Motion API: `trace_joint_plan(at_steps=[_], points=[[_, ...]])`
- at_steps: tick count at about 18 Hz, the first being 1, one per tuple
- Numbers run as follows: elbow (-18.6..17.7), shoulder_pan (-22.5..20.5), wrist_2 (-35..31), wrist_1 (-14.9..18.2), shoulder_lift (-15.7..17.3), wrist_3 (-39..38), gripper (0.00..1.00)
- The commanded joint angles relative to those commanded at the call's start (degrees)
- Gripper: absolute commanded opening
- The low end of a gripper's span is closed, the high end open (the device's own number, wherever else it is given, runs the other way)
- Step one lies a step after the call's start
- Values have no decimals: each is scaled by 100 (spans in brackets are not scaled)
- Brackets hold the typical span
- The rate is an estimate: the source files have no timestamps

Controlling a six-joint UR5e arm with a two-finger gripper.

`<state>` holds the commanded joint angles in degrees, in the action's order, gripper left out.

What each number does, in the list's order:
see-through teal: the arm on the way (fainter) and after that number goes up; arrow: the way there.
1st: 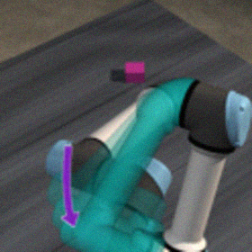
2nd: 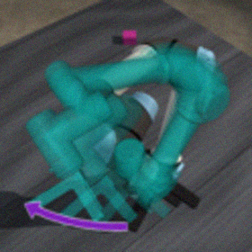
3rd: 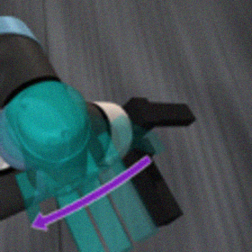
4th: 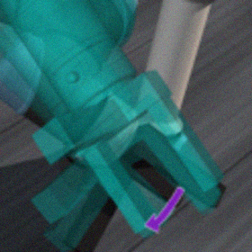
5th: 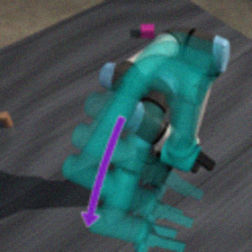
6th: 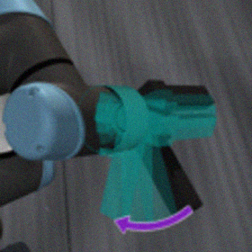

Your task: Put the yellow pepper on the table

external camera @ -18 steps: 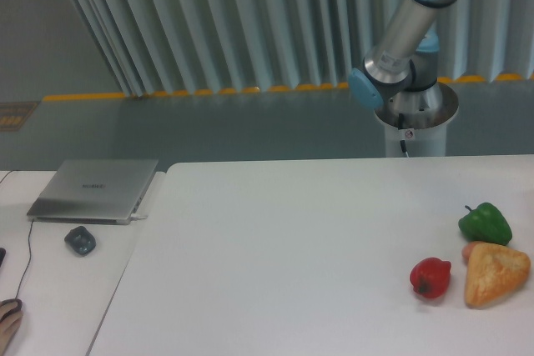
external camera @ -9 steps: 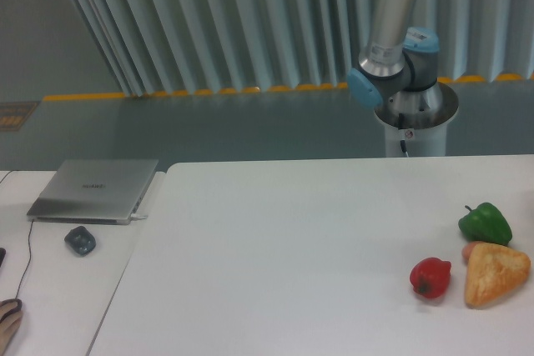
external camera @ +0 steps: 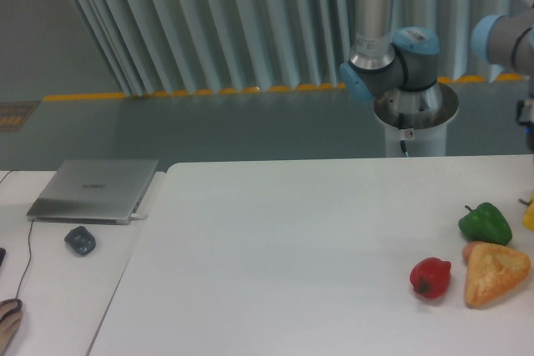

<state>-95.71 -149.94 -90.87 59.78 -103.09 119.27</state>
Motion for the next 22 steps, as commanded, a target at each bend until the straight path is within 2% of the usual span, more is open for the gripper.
trace_joint_plan(at_steps=[3, 6, 8, 10, 17, 19, 22], points=[[17, -26, -176, -352, -281, 61, 38], [79, -79, -282, -441, -466, 79, 40], [79, -88, -282, -441, -545, 79, 62], [70, -79, -282, -441, -563, 70, 78], [44, -53, -282, -458, -581, 62, 84], [53, -53, -282, -476, -607, 70, 98], [53, -44, -273, -467, -590, 70, 100]])
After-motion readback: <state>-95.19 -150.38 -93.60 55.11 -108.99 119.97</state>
